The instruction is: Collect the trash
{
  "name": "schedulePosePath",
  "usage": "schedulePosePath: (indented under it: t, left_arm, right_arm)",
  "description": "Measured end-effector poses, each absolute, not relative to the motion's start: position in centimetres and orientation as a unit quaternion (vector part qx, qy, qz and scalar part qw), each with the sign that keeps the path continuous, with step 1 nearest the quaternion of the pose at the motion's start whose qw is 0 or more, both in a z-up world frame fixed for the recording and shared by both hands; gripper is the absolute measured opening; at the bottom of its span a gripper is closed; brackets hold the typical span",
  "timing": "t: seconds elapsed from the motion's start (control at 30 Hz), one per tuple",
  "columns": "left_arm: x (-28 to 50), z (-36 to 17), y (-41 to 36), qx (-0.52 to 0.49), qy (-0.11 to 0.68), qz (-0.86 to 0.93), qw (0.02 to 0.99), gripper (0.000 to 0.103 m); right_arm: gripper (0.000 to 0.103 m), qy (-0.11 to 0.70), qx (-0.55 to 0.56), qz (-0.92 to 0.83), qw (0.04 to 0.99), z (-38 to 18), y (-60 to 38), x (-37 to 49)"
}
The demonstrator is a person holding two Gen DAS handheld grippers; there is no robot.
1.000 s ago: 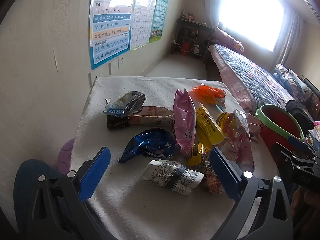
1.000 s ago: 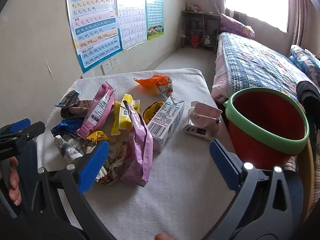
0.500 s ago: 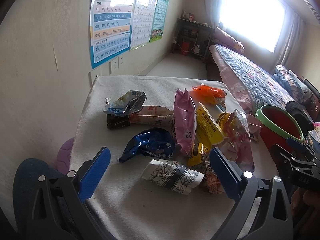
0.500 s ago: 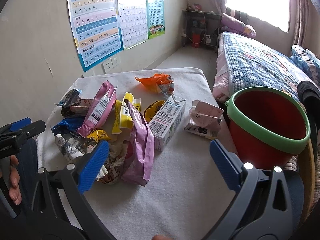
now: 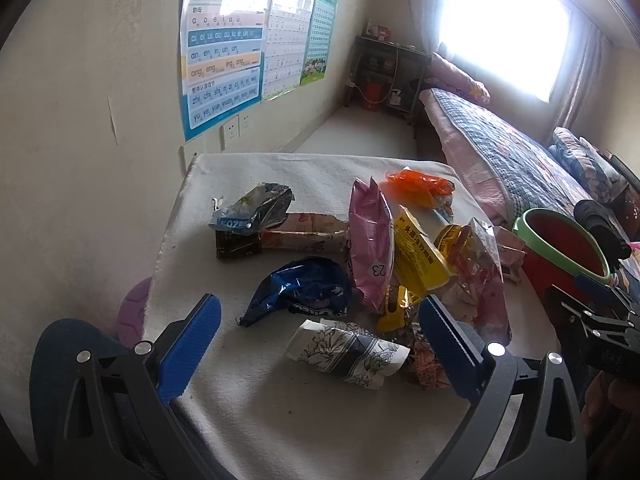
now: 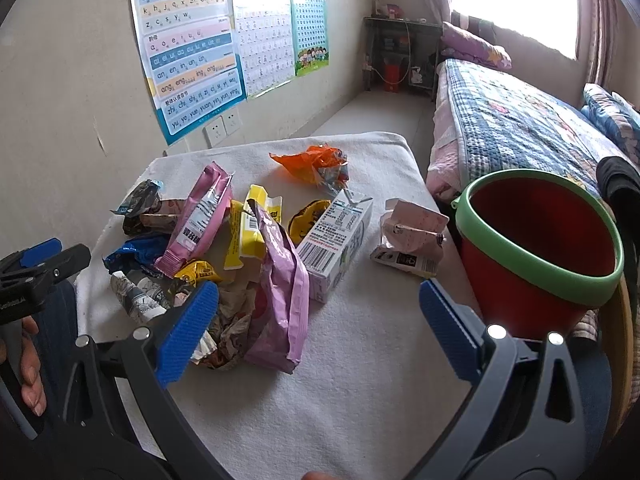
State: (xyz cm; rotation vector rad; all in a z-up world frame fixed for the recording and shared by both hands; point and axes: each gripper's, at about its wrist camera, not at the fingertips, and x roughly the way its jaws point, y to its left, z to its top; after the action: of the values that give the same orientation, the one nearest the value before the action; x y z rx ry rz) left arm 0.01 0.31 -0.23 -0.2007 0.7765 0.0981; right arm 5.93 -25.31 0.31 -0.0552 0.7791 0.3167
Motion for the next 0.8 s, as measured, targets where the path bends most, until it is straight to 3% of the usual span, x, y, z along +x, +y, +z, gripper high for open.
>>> schedulePosePath:
  t: [0.8]
  left_arm:
    - [1.6, -0.2, 1.6, -0.109, 0.404, 0.054, 0.907, 0.095]
  right_arm:
    - [0.099, 0.402, -0.005, 0.142, 0.905, 0.9, -25.5, 7.9]
